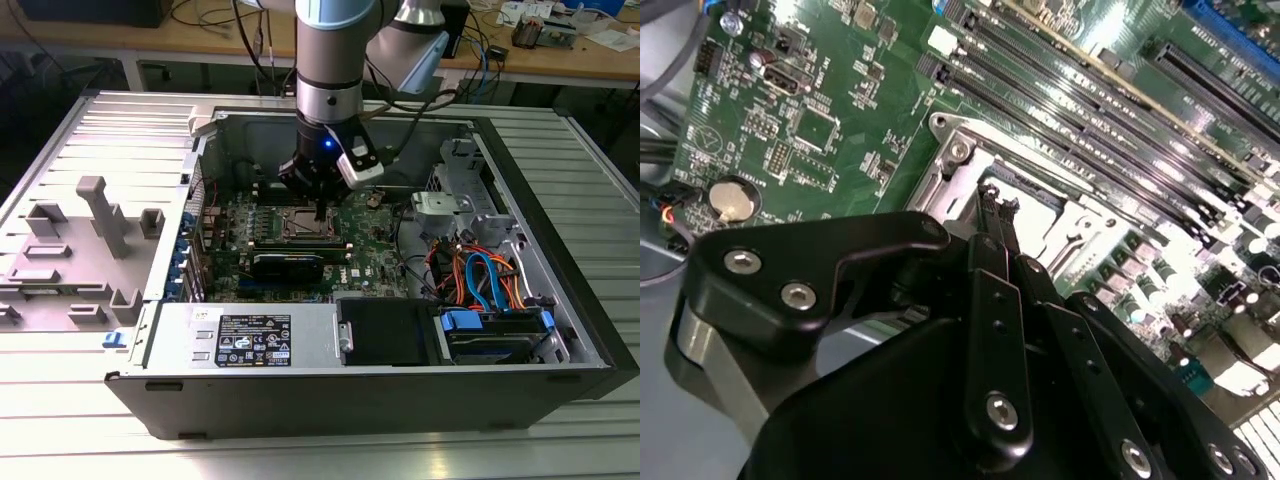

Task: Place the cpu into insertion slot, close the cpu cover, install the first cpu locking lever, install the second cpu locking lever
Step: 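Install the second cpu locking lever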

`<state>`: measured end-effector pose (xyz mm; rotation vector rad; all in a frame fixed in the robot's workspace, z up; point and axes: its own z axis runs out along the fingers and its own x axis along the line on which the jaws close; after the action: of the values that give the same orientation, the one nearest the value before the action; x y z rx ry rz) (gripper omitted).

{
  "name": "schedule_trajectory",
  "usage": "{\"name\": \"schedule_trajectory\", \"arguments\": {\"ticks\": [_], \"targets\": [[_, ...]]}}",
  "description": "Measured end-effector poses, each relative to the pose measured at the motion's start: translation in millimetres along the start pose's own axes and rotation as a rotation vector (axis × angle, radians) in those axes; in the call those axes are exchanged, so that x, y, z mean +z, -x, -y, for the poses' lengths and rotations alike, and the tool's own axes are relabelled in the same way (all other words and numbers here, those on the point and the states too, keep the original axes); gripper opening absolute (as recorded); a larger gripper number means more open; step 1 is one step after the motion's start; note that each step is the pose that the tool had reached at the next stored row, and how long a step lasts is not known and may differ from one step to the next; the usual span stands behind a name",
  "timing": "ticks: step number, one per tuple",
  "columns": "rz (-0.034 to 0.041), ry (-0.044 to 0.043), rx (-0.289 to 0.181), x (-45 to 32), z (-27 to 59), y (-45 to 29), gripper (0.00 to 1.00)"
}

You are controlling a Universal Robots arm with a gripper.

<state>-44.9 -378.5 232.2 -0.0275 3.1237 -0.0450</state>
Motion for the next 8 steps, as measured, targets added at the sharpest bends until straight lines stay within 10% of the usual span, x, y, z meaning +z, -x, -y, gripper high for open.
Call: {"name": "schedule_trajectory", "arguments": {"ticks": [8], "targets": [[-0.0090,-0.0003,0.000,-4.5,0.2,0.7,0.11]]}}
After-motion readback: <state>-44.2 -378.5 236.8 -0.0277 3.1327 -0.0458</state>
